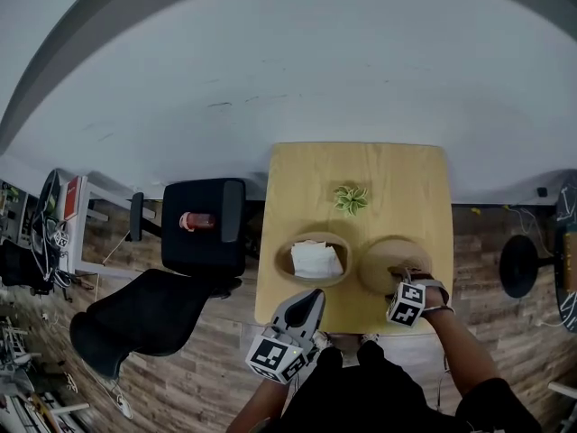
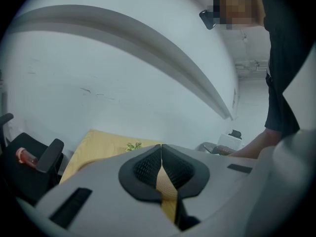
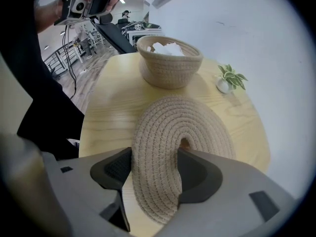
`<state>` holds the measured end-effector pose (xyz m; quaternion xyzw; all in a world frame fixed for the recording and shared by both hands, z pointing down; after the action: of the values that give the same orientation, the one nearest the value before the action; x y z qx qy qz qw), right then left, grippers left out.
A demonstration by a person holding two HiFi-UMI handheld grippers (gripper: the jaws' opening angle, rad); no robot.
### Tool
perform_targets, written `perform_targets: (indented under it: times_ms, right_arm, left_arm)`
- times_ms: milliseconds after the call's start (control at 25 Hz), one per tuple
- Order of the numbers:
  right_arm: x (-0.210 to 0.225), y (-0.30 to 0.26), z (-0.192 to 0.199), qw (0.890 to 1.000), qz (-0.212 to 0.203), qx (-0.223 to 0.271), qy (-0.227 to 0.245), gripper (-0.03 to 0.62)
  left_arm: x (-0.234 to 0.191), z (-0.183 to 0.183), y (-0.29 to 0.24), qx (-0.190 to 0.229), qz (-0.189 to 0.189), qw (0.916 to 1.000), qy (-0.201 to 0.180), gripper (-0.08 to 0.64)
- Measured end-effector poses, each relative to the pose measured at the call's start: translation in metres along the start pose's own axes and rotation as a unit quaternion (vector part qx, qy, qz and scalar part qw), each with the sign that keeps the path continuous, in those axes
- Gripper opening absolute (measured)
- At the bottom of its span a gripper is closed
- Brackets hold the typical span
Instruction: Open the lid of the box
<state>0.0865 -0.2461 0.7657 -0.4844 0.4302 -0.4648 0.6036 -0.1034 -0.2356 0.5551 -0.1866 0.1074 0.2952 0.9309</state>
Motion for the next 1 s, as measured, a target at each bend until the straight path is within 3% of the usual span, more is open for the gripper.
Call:
perform_targets:
  times_ms: [240, 480, 640, 800, 920, 1000]
  right_arm:
    - [0.002, 0.013, -0.009, 0.999, 0.023, 0.031, -0.008, 0.295]
    - [0.006, 0.076, -0.038, 0.988, 0.053, 0.129, -0.068, 0.279]
    - [0.016, 0.134, -0.071, 0.959, 0.083, 0.235, -0.135, 0.265]
    - [0.016, 0.186, -0.099, 0.915, 0.077, 0.349, -0.189, 0.228]
    - [0.016, 0.213, -0.102, 0.892, 0.104, 0.387, -0.207, 0.184]
    - [0.016, 0.229, -0.099, 0.881, 0.122, 0.403, -0.217, 0.116]
  left_arm:
    - [0.01, 0.0, 0.0, -0.003, 0.007, 0.9999, -0.008, 0.02]
    - [0.022, -0.014, 0.001, 0.009, 0.013, 0.9991, -0.039, 0.02]
    - [0.022, -0.023, 0.009, 0.016, 0.004, 0.9973, -0.071, 0.02]
    - [0.025, -0.028, 0.021, 0.019, 0.004, 0.9963, -0.084, 0.02]
    - [0.03, -0.03, 0.029, 0.021, 0.004, 0.9951, -0.096, 0.02]
    - [0.032, -0.032, 0.034, 0.027, 0.004, 0.9951, -0.095, 0.02]
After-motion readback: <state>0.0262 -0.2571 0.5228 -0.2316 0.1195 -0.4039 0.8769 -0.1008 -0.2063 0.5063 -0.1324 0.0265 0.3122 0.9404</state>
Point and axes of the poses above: the fingertips, and each gripper's own axes: y backward along the fingers, x to its right, z out of its underside, the point moved 2 cm from there along y, backward along the fingers, and after that the axes turned 5 degrees about -x, right-handed, at the moved point
